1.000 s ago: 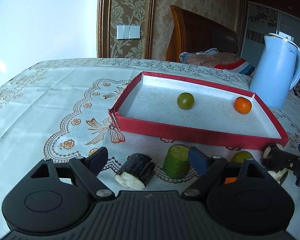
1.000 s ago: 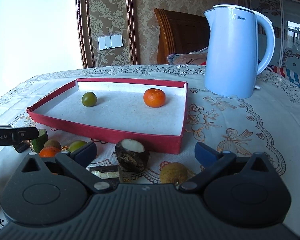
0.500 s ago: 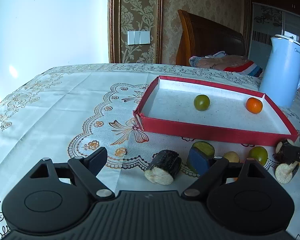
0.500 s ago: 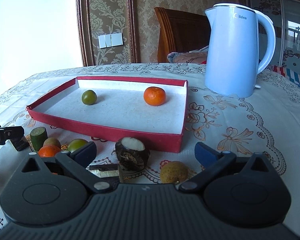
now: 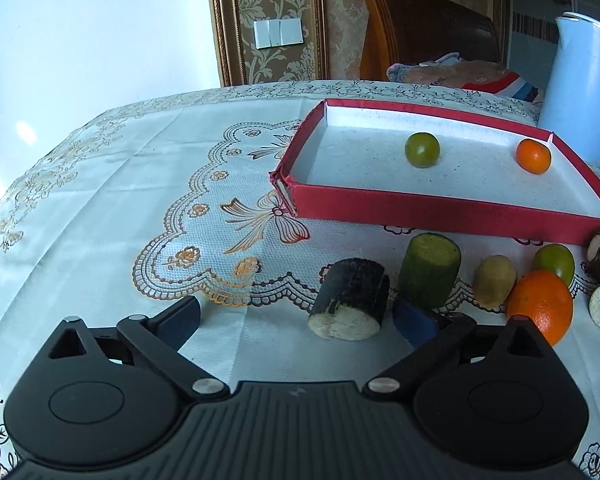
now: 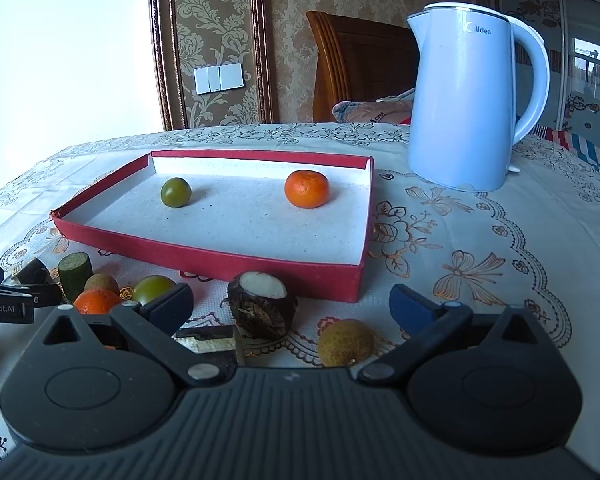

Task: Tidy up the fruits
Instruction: 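Position the left gripper at the eggplant chunk while the right gripper approaches a dark chunk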

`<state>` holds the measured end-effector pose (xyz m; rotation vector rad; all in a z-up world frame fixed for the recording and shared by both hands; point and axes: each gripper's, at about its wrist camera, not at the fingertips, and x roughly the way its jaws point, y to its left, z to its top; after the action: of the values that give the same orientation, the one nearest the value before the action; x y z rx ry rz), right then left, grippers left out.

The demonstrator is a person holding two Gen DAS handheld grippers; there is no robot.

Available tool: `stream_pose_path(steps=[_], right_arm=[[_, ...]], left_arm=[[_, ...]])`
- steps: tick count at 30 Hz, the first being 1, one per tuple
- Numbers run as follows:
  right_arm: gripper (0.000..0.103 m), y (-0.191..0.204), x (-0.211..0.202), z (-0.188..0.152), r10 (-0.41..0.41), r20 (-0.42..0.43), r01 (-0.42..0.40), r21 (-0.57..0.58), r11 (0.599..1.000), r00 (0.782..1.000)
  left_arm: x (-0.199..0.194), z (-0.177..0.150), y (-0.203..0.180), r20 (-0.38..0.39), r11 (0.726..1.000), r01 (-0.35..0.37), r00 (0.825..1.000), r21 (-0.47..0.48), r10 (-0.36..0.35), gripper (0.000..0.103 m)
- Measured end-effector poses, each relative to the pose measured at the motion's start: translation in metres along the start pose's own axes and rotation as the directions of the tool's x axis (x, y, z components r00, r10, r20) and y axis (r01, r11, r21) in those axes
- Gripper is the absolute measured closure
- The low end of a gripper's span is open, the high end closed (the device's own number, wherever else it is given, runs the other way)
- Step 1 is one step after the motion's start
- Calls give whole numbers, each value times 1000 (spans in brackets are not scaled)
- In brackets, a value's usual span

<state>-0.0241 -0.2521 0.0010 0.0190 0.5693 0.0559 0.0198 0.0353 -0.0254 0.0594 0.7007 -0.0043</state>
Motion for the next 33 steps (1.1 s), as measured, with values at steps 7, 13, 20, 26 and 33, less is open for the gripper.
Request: stream_pose_path(steps=[7, 13, 20, 26, 33], right_arm=[[0, -4, -8, -6, 27, -15, -27, 8, 1000, 1000], [0, 6, -17, -12, 45, -8, -45, -60, 997, 999], [0, 22, -22, -19, 64, -27, -67, -143, 987, 998], [1, 26, -18, -20, 60, -50, -67, -159, 985, 997], [10, 32, -17, -19, 73, -53, -81, -175, 981, 996]], left_arm=[[0, 0, 3, -3, 1000, 9, 1000, -19, -9, 0], [0, 1, 3, -4, 1000, 11, 1000, -22, -11, 0], [0, 1, 3, -4, 1000, 11, 1000, -22, -11, 0], [0, 1, 3, -4, 1000, 10, 1000, -22, -10, 0], [0, 1, 3, -4, 1000, 10, 1000, -21, -10, 0]])
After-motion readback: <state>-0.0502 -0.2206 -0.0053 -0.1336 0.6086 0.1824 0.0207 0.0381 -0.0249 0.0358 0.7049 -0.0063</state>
